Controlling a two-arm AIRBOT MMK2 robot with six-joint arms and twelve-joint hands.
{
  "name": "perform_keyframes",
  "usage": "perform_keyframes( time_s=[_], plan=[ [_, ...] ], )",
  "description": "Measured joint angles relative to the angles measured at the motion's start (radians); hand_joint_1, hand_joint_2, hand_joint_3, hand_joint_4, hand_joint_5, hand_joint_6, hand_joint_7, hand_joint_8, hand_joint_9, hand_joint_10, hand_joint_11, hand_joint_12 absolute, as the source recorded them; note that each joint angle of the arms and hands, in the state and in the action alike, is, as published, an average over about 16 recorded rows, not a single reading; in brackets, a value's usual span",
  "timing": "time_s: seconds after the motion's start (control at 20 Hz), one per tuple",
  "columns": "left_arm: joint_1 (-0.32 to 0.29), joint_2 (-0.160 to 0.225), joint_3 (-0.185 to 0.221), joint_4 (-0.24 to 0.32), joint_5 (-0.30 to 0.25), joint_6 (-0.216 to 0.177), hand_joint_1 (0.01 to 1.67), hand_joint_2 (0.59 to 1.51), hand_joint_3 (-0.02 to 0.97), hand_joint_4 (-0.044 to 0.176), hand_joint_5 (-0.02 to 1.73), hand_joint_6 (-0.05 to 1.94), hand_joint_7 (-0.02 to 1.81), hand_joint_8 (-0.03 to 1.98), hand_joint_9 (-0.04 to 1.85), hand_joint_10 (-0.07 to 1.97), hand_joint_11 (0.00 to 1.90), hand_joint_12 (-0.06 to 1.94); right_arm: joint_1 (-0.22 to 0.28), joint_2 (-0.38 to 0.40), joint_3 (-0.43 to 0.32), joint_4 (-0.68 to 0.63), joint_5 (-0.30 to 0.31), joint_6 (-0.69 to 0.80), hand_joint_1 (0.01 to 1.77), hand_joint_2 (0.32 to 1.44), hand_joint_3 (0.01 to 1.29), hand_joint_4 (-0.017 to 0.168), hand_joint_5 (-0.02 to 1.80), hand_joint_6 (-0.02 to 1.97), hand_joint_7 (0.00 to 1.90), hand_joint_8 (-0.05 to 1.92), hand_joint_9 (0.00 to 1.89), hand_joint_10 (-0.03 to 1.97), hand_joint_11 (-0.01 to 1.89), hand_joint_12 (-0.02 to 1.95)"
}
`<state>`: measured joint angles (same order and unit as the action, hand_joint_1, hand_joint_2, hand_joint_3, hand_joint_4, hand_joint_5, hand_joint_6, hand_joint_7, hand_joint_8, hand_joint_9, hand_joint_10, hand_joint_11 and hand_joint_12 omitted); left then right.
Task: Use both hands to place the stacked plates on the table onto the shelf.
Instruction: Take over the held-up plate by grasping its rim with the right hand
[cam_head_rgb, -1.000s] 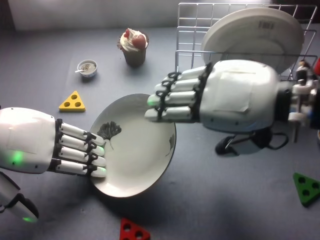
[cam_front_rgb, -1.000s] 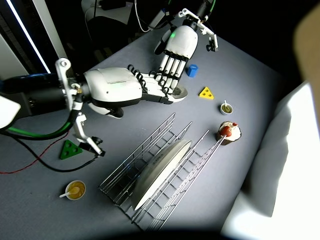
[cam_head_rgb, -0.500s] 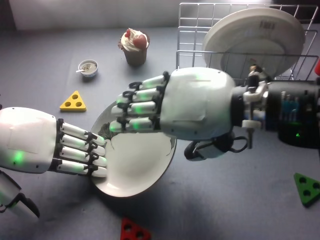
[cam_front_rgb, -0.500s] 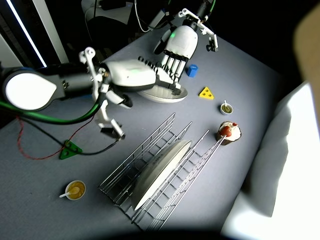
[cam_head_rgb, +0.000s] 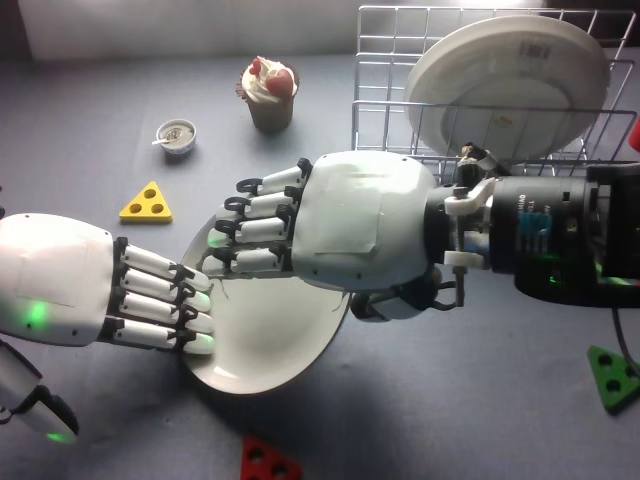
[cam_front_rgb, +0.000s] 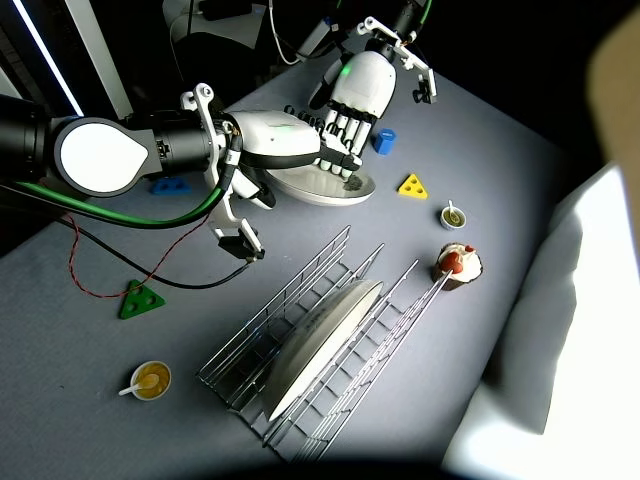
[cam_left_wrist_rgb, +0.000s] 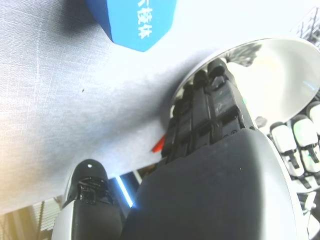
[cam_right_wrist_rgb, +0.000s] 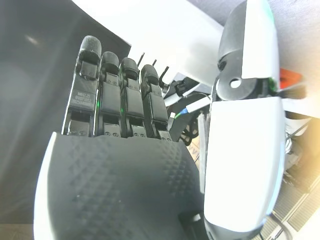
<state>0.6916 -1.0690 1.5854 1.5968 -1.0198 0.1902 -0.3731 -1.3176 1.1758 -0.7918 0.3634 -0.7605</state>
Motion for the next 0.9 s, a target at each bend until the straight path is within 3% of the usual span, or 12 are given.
perform_keyframes(
  time_s=[0.45,0.7,0.9],
  plan=[
    [-0.001,-0.001,0.001,0.002,0.0,0.0,0.07,1.095,0.019,-0.012,0.08,-0.04,0.13,-0.02,0.18,-0.02,0.19,-0.01,-0.012,-0.022,0.028,0.038,-0.013,0.0,1.31,0.87,0.01,0.004,0.34,0.02,0.29,0.02,0.32,0.01,0.41,0.07],
    [-0.001,0.0,0.001,0.002,0.001,-0.001,0.08,1.095,0.019,-0.012,0.08,-0.04,0.13,-0.02,0.18,-0.02,0.19,-0.01,-0.019,-0.024,0.032,0.065,-0.001,-0.004,1.39,0.9,0.01,0.004,0.54,0.05,0.52,0.02,0.53,0.13,0.57,0.21],
    [-0.002,0.0,0.002,0.001,0.001,-0.002,0.08,1.095,0.019,-0.012,0.08,-0.04,0.13,-0.02,0.19,-0.02,0.19,-0.01,-0.026,-0.024,0.028,0.099,0.016,-0.023,1.46,0.91,0.01,0.004,0.7,0.28,0.72,0.07,0.71,0.29,0.7,0.41]
  ],
)
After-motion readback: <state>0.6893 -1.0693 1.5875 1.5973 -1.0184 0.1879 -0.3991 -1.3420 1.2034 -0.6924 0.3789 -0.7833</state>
